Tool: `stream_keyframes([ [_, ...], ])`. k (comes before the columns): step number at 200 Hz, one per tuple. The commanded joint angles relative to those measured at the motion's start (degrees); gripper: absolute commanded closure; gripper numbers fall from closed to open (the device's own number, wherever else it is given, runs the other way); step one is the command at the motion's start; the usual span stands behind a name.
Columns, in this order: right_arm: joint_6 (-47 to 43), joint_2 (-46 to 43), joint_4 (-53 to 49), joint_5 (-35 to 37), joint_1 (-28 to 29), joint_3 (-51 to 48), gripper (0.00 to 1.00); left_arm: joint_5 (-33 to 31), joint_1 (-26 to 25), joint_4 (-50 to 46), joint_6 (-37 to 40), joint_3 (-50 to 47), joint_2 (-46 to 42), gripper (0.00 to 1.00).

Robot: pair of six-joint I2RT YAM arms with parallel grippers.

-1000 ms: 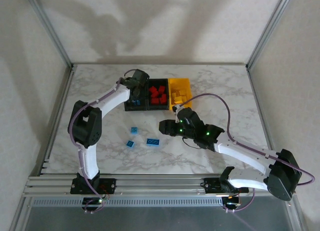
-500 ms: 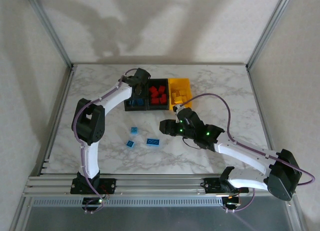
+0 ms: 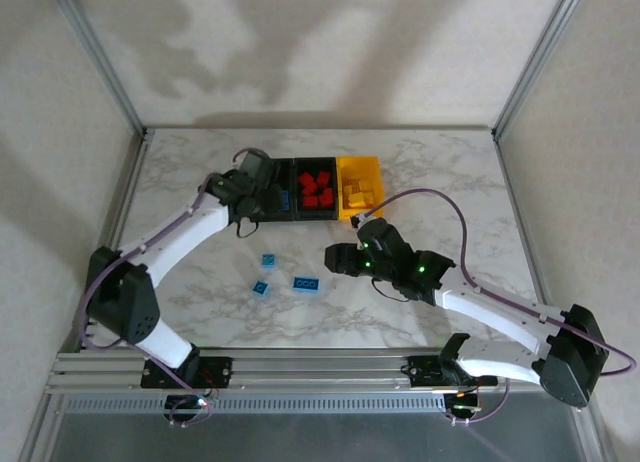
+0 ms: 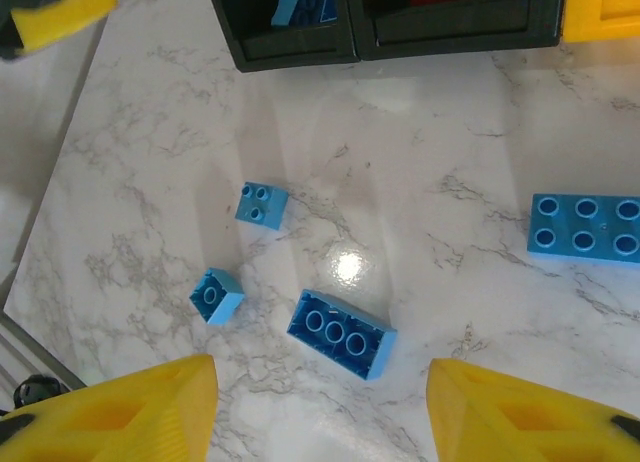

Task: Sort the legos into containers by color

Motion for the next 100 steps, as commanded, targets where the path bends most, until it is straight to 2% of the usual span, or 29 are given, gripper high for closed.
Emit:
stream_keyframes([
  [1, -2.8, -0.9, -1.4, -1.6, 0.7, -0.6, 0.42, 4.7, -1.0, 0.1, 0.7, -6.9, -2.6, 0.34],
  [45, -5.3, 2.0, -2.4, -3.9, 0.8, 0.7, 0.42, 7.1, -2.4, 6.2, -2.9, -17.0, -5.9, 0.29],
  [66, -5.5, 3.6, -3.0, -4.0, 0.8, 1.7, 0.42, 6.6, -3.7, 7.0, -2.9, -18.0, -3.6, 0.25],
  [100, -4.4, 4.4, -1.8, -3.9, 0.9, 1.5, 0.42, 3.7, -4.9, 5.7, -2.7, -17.4, 0.7, 0.23],
])
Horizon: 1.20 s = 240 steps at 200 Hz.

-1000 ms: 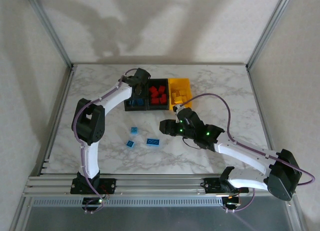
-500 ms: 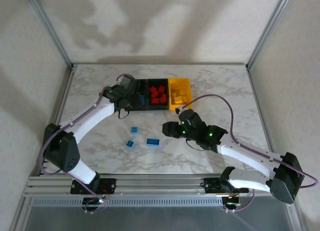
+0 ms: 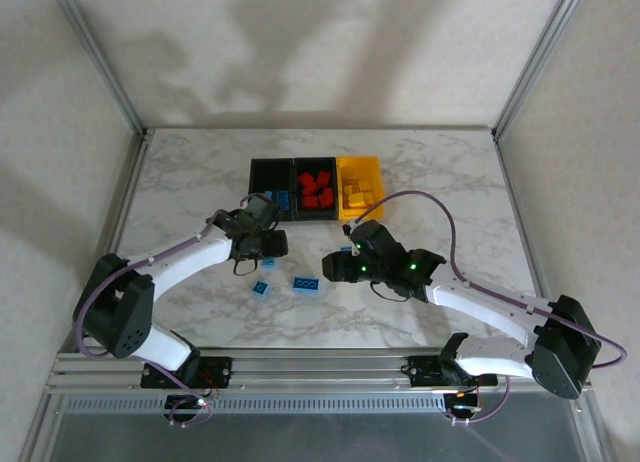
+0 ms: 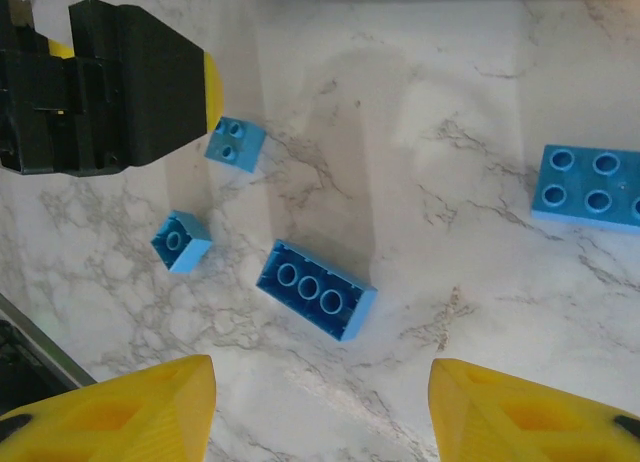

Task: Sort the legos into containers by color

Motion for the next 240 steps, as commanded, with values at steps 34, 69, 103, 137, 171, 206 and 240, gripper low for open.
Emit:
stream_keyframes([
  [34, 0.5, 0.1, 1.0, -0.3, 0.8, 0.9, 0.42, -2.0, -1.0, 0.6, -0.4, -1.3, 5.4, 0.23],
  [69, 0.6, 0.9, 0.9, -0.2, 0.8, 1.3, 0.43, -0.2, -1.1, 4.3, -1.2, -3.0, 7.7, 0.32],
  [103, 1.0, 1.1, 1.4, -0.4, 0.8, 1.2, 0.43, -1.1, -1.1, 4.4, -0.7, -2.1, 9.9, 0.55],
  [137, 1.2, 0.9, 1.7, -0.3, 0.8, 0.8, 0.43, -1.7, -1.1, 3.0, 0.0, -0.5, 9.8, 0.77],
  [171, 0.8, 0.4, 1.9, -0.6, 0.8, 1.1, 0.43, -3.0, -1.0, -0.5, 1.3, 3.6, 7.4, 0.79],
  [206, 0.4, 1.2, 3.8, 1.4, 0.8, 3.3, 0.43, -3.8, -0.2, -3.8, 3.1, 10.8, 7.8, 0.79],
  [240, -0.3, 4.6, 4.9, 5.2, 0.1, 7.7, 0.42, -4.1, 1.7, -5.8, 4.8, 19.1, 11.7, 0.79],
])
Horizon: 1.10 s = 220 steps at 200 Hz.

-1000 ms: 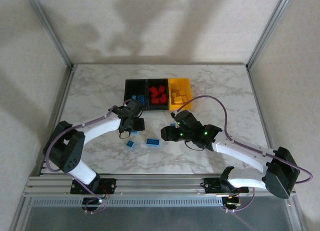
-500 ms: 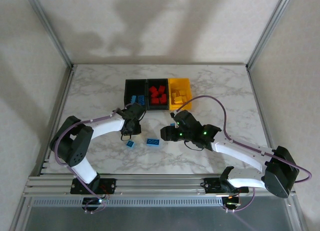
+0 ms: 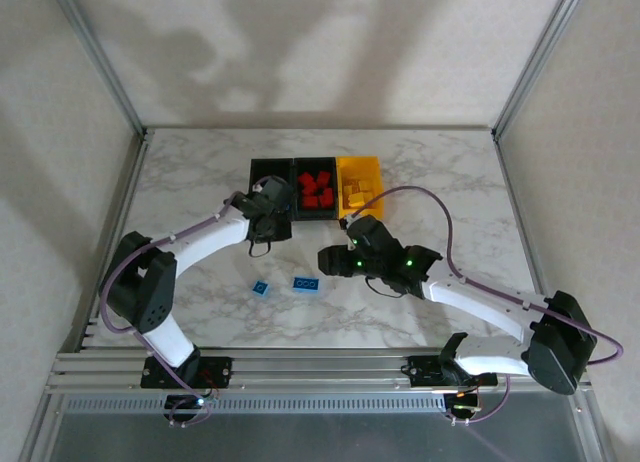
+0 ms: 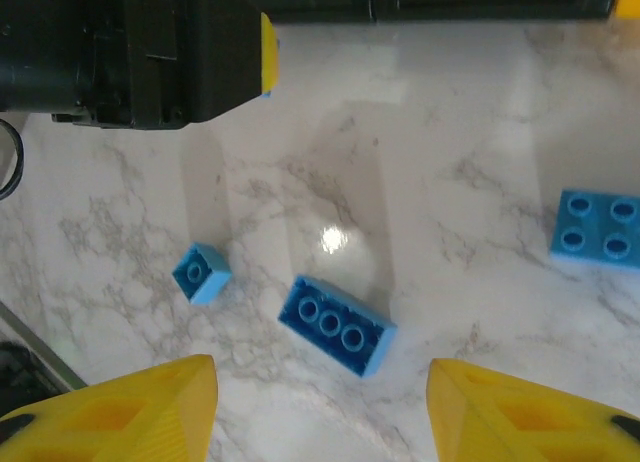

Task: Sort the legos into containers by color

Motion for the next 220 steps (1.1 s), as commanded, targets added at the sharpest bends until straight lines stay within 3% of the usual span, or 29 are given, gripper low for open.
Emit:
stream_keyframes([
  [1, -0.7, 2.5, 2.7, 3.4, -0.1, 4.5, 0.42, -1.5, 1.6, -4.0, 2.6, 5.8, 2.8, 0.79],
  [52, -1.4, 7.6, 2.3, 3.9, -3.3, 10.9, 0.42, -3.3, 5.1, -7.1, 4.6, 20.3, 12.6, 0.8],
  [123, 0.6, 5.1, 2.4, 3.5, -3.8, 7.4, 0.42, -4.2, 9.0, -10.7, 5.3, 36.2, 26.9, 0.77],
  [171, 1.6, 3.3, 2.0, 4.1, -3.9, 5.8, 0.42, -6.0, 9.8, -12.5, 5.3, 41.9, 32.6, 0.76],
  [202, 1.9, 2.6, 1.8, 4.1, -3.9, 5.5, 0.42, -6.0, 10.1, -12.5, 4.9, 42.5, 34.1, 0.69],
  [220, 2.0, 2.4, 1.6, 4.3, -3.9, 5.5, 0.42, -6.1, 10.1, -12.5, 4.8, 42.3, 34.2, 0.58],
])
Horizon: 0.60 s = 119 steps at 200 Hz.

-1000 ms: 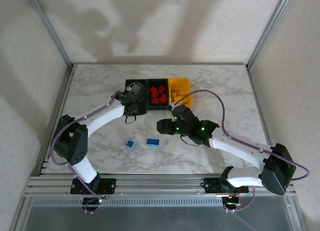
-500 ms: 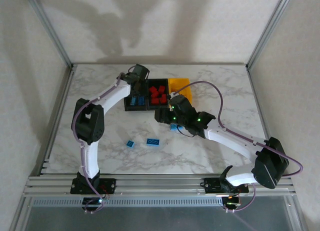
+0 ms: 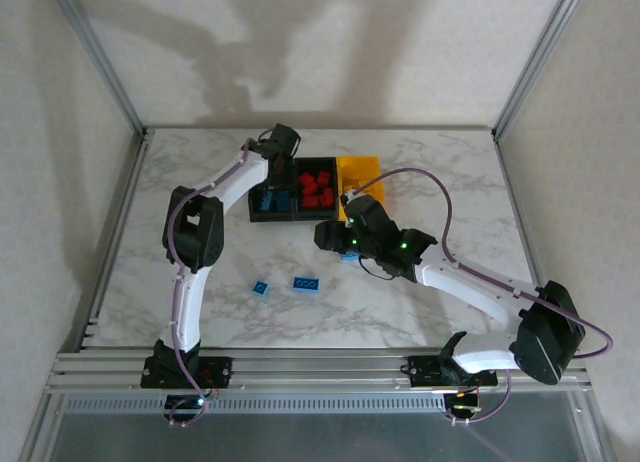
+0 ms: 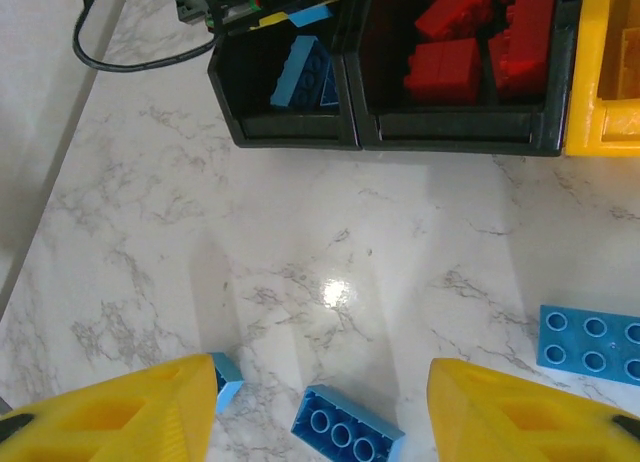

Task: Sort the legos into containers by color

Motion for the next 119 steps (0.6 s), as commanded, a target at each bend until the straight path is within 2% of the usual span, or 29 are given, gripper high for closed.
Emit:
stream_keyframes([
  [1, 0.6, -1.8, -0.3, 1.4, -0.5, -0.6, 0.42, -1.2, 0.4, -2.4, 0.2, 1.3, 1.2, 0.57],
  [23, 0.5, -1.9, -0.5, 1.5, -0.5, -0.6, 0.42, -1.2, 0.4, -2.3, 0.1, 0.8, 0.6, 0.52],
  [62, 0.4, -2.1, -0.5, 1.6, -0.5, -0.5, 0.43, -1.0, 0.4, -2.3, 0.0, 0.4, -2.4, 0.5],
  [97, -0.2, -2.6, -1.3, 1.6, -0.4, -0.3, 0.42, 0.8, 0.1, -1.5, 0.0, -2.7, -8.7, 0.48],
  [119, -0.7, -3.6, -2.1, 1.4, -0.5, -0.8, 0.41, 2.7, -0.4, 0.4, 0.6, -8.0, -14.7, 0.43],
])
